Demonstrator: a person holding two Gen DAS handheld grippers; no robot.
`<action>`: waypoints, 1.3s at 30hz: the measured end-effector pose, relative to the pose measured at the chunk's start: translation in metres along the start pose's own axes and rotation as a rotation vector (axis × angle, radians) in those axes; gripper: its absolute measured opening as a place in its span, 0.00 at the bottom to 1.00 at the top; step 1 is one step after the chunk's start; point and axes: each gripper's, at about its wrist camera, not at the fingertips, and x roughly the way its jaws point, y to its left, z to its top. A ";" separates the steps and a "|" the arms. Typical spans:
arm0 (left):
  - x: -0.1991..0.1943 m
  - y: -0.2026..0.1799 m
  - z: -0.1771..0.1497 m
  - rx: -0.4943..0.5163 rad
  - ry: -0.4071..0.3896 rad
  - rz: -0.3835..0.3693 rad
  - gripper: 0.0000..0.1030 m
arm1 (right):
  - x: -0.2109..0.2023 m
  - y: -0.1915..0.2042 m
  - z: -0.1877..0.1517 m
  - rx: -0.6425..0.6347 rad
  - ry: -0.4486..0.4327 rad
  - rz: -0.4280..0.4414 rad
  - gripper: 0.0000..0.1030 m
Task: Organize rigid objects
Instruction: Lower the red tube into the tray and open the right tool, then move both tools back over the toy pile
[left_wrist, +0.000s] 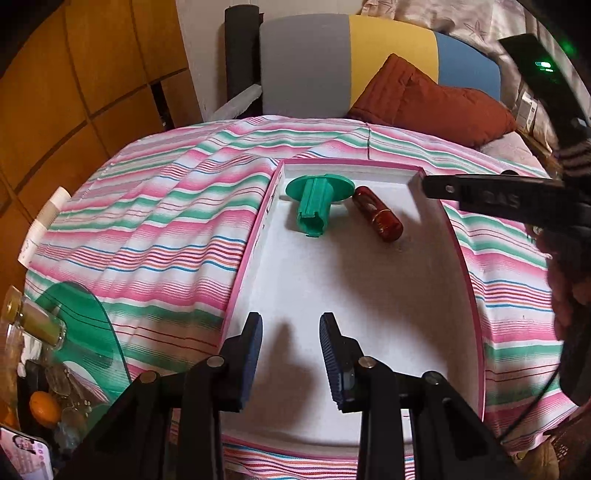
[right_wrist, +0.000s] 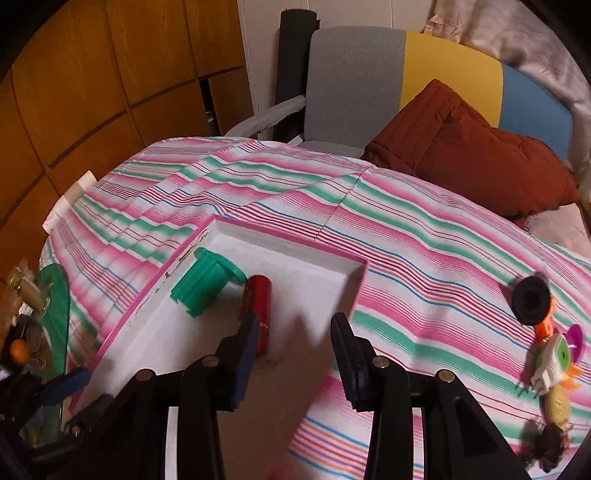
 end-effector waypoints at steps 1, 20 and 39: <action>-0.001 -0.001 0.000 0.005 -0.003 0.005 0.31 | -0.003 -0.002 -0.002 -0.005 -0.003 -0.002 0.43; -0.016 -0.067 -0.001 0.151 -0.023 -0.023 0.31 | -0.065 -0.108 -0.090 0.131 0.035 -0.097 0.45; -0.022 -0.172 -0.032 0.367 0.052 -0.313 0.31 | -0.116 -0.277 -0.152 0.473 -0.041 -0.305 0.49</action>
